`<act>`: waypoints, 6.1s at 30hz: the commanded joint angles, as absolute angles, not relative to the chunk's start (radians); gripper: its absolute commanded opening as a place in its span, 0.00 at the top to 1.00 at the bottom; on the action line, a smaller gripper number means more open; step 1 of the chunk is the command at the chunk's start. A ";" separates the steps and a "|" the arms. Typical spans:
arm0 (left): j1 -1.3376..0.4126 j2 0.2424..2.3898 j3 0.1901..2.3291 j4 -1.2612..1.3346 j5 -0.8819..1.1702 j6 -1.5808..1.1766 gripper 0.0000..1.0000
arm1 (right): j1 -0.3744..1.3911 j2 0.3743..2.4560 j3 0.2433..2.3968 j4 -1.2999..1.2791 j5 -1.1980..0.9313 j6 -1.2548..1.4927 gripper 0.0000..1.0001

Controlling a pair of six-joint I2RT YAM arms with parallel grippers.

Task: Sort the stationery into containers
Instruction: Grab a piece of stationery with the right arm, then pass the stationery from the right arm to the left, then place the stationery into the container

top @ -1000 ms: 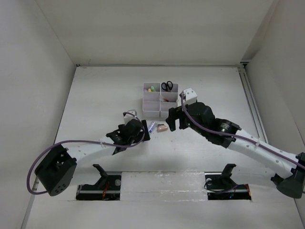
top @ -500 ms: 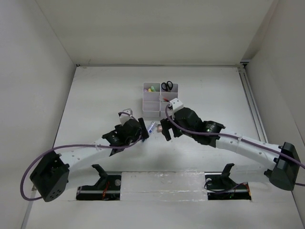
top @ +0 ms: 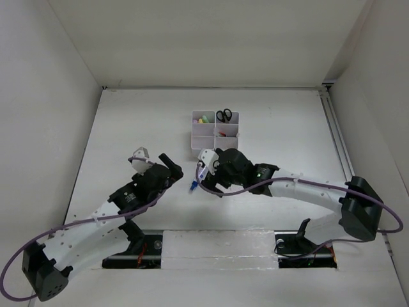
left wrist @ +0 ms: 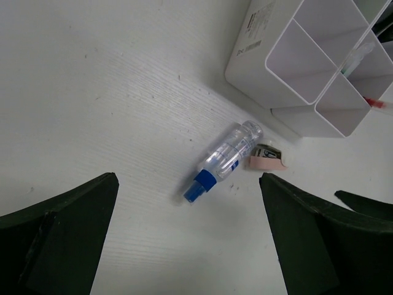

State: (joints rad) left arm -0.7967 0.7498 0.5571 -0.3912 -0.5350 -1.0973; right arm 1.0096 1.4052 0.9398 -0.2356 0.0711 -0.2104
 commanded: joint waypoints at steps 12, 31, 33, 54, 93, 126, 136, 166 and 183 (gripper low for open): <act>-0.799 0.586 0.583 -0.494 -0.646 -1.086 0.00 | 0.953 1.448 1.112 -0.217 -0.132 -0.751 0.00; -0.799 0.414 0.509 -0.500 -0.612 -1.088 0.00 | 0.971 1.801 1.359 -0.483 -0.159 -1.008 0.01; -0.799 0.394 0.509 -0.500 -0.612 -1.078 0.00 | 0.962 1.838 1.388 -0.494 -0.169 -1.017 0.01; -0.799 0.382 0.529 -0.491 -0.640 -1.051 0.00 | 0.913 2.058 1.586 -0.640 -0.164 -1.065 0.07; -0.799 0.226 0.538 -0.580 -0.715 -1.143 0.00 | 1.000 1.810 1.451 -0.413 -0.482 -0.792 1.00; -0.799 0.732 0.581 0.551 0.098 -0.532 0.00 | 0.899 1.089 1.039 -0.144 -0.038 0.351 1.00; -0.799 0.755 0.592 0.589 0.167 -0.543 0.00 | 0.877 1.049 0.986 -0.055 -0.158 0.351 1.00; -0.799 0.969 0.706 0.594 0.059 -0.457 1.00 | 0.937 0.930 0.857 -0.059 0.150 0.377 0.00; -0.762 1.406 0.911 0.739 -0.593 -0.144 1.00 | 0.946 0.522 0.683 -0.324 0.381 0.509 0.00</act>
State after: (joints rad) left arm -0.7750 1.3994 0.8452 0.6209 -0.4732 -0.2203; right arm 0.9333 0.5545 0.6952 -0.2920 0.3851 0.4915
